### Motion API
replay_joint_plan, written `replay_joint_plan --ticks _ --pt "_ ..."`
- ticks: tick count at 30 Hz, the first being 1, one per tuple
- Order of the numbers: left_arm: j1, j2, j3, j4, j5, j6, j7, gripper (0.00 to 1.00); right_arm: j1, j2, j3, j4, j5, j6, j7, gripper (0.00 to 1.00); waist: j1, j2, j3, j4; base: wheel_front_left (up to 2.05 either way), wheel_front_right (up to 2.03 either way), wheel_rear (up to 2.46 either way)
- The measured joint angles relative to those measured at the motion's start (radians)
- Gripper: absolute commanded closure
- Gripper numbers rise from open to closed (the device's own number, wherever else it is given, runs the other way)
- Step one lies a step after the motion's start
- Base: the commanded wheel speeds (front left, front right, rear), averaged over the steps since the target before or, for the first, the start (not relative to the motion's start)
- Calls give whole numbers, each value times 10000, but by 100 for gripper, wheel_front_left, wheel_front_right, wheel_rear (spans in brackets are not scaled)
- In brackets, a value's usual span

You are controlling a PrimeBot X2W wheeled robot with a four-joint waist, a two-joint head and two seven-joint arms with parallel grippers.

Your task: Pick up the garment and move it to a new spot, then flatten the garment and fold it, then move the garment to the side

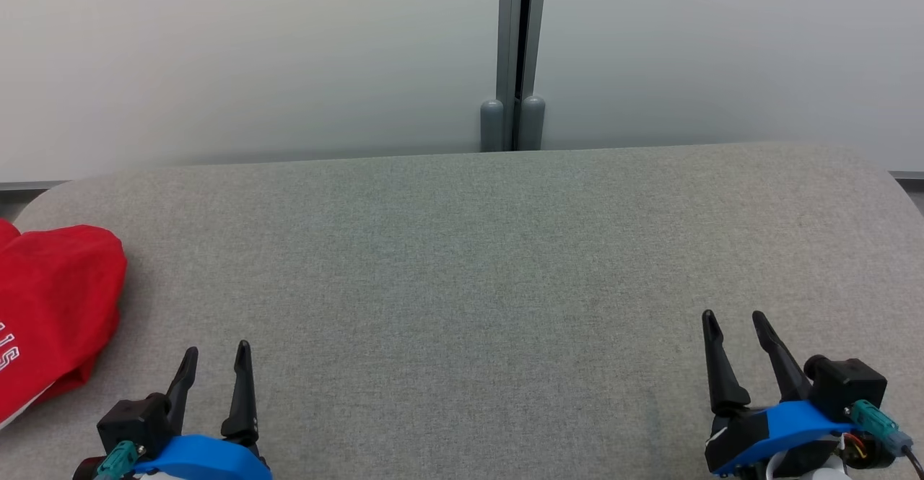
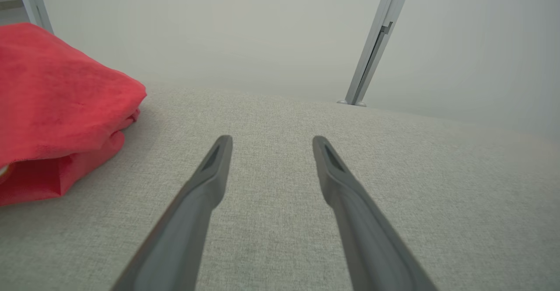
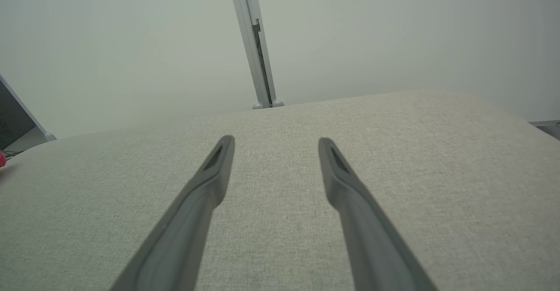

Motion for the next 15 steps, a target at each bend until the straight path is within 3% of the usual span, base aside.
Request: replay_joint_plan --ticks 15 --pt "34 -125 244 -23 1103 0 -290 0 -13 -13 -61 -221 -1078 2 -291 0 0 0 -23 -33 0 0 0"
